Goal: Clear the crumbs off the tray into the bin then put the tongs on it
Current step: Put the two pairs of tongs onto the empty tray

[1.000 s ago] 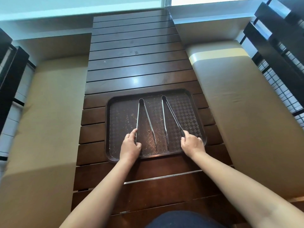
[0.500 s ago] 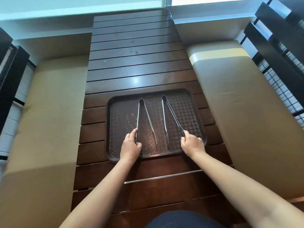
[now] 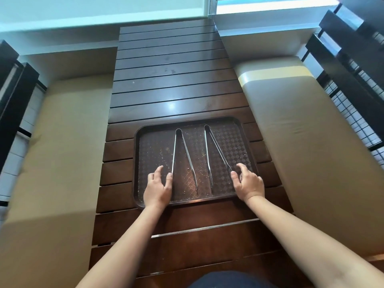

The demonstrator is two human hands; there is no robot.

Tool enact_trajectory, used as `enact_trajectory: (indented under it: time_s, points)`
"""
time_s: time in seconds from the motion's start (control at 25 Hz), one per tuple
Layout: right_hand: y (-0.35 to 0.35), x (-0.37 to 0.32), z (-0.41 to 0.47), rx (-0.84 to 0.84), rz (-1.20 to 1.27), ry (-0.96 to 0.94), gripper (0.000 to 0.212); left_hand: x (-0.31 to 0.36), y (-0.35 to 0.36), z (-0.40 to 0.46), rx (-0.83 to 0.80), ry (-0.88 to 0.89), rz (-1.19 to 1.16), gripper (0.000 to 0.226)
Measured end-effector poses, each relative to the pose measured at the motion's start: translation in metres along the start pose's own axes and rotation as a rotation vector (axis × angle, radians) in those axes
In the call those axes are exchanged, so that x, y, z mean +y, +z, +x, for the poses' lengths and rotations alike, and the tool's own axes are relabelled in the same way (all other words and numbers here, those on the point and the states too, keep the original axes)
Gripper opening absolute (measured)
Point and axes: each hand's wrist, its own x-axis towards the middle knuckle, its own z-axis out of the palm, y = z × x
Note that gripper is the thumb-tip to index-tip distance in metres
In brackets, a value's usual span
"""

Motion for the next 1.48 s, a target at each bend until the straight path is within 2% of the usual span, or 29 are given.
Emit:
enact_trajectory:
  time_s: [0.08,0.16,0.2,0.24,0.32,0.44,0.56,0.8,1.16,1.48]
  points:
    - [0.0,0.005,0.003,0.11,0.071,0.045,0.079,-0.009,-0.005,0.005,0.106,-0.069,0.025,0.045]
    - [0.0,0.009,0.003,0.204,0.036,0.099,0.057,-0.018,-0.012,0.01,0.214,-0.171,0.113,0.044]
    - [-0.002,0.012,0.003,0.194,-0.001,0.147,0.046,-0.023,-0.015,0.013,0.25,-0.223,0.145,0.043]
    - [-0.005,0.014,0.003,0.152,-0.047,0.208,0.044,-0.029,-0.018,0.014,0.27,-0.268,0.151,0.042]
    - [-0.007,0.021,0.004,0.032,-0.11,0.343,0.051,-0.041,-0.021,0.015,0.259,-0.318,0.1,0.042]
    - [-0.002,0.027,0.001,-0.047,0.0,0.416,0.05,-0.055,-0.016,0.013,0.195,-0.244,0.08,0.046]
    - [0.005,0.028,0.004,-0.033,0.083,0.415,0.054,-0.055,-0.013,0.015,0.221,-0.231,0.101,0.047]
    - [-0.002,0.029,0.035,-0.086,0.054,0.39,0.055,-0.044,-0.012,0.033,0.21,-0.273,0.168,0.048]
    - [0.004,0.028,0.05,-0.057,0.064,0.389,0.055,-0.038,-0.012,0.051,0.225,-0.298,0.172,0.049]
    - [-0.001,0.035,0.046,-0.129,0.146,0.35,0.051,-0.045,-0.022,0.054,0.134,-0.314,0.086,0.047]
